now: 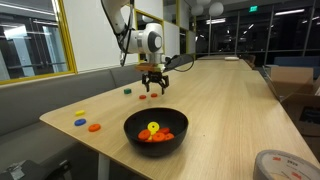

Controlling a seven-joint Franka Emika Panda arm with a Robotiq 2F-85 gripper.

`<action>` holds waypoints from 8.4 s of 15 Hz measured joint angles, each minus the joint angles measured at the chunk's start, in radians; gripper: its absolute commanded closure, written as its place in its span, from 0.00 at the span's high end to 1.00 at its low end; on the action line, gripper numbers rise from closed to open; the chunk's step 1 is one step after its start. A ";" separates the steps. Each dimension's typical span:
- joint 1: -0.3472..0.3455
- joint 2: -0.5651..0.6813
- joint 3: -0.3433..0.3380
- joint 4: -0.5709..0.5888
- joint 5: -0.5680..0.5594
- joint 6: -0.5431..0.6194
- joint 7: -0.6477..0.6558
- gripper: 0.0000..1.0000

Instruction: Pick the orange and blue rings and put them in the bowl

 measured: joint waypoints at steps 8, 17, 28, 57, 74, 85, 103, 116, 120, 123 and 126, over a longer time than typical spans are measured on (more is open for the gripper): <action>0.022 0.013 0.005 0.000 0.000 0.006 0.000 1.00; 0.026 0.022 0.005 0.000 0.000 0.007 0.002 1.00; 0.033 0.035 -0.005 0.026 -0.014 0.008 0.026 1.00; 0.043 -0.161 -0.164 -0.126 -0.238 -0.272 0.181 0.19; -0.068 -0.618 -0.146 -0.568 -0.223 -0.524 -0.039 0.19; -0.092 -0.574 -0.110 -0.583 -0.163 -0.448 -0.150 1.00; 0.043 -0.292 0.033 -0.430 -0.206 0.224 -0.038 1.00; 0.029 -0.087 0.071 -0.205 -0.110 0.167 -0.166 1.00; 0.029 -0.067 0.073 -0.177 -0.110 0.156 -0.171 1.00; 0.029 -0.057 0.073 -0.163 -0.110 0.148 -0.172 0.75; 0.029 -0.051 0.073 -0.155 -0.110 0.144 -0.178 0.51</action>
